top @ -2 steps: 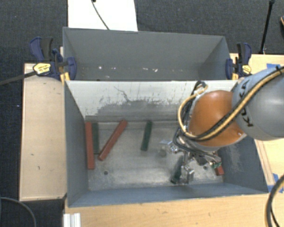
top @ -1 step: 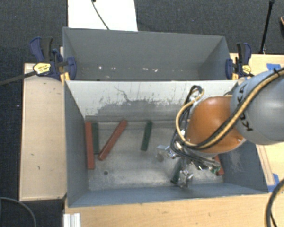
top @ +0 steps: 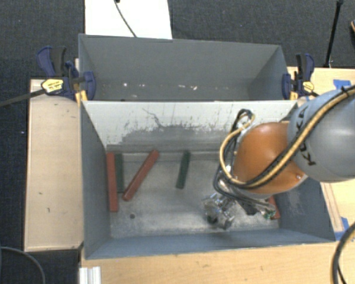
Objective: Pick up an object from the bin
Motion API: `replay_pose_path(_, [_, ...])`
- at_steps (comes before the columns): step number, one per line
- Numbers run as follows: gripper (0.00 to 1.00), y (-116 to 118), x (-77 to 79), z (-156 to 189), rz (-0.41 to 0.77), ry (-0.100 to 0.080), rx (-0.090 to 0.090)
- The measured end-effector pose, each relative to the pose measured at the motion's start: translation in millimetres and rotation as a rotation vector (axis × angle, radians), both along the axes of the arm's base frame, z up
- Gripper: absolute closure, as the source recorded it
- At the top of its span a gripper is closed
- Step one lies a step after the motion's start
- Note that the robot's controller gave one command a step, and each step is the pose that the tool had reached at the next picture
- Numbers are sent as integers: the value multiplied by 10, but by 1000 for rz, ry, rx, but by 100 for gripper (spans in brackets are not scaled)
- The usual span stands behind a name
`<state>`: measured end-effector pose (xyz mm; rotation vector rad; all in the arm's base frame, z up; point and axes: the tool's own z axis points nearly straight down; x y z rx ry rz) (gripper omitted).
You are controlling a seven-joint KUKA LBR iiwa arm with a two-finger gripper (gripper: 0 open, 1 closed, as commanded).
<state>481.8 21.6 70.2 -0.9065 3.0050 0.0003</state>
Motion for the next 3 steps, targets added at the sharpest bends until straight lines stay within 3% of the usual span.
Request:
replay_pose_path(1, [100, 3, 8, 26, 0, -2, 1])
replay_pose_path(3, [100, 7, 47, 1100, -14, -6, 0])
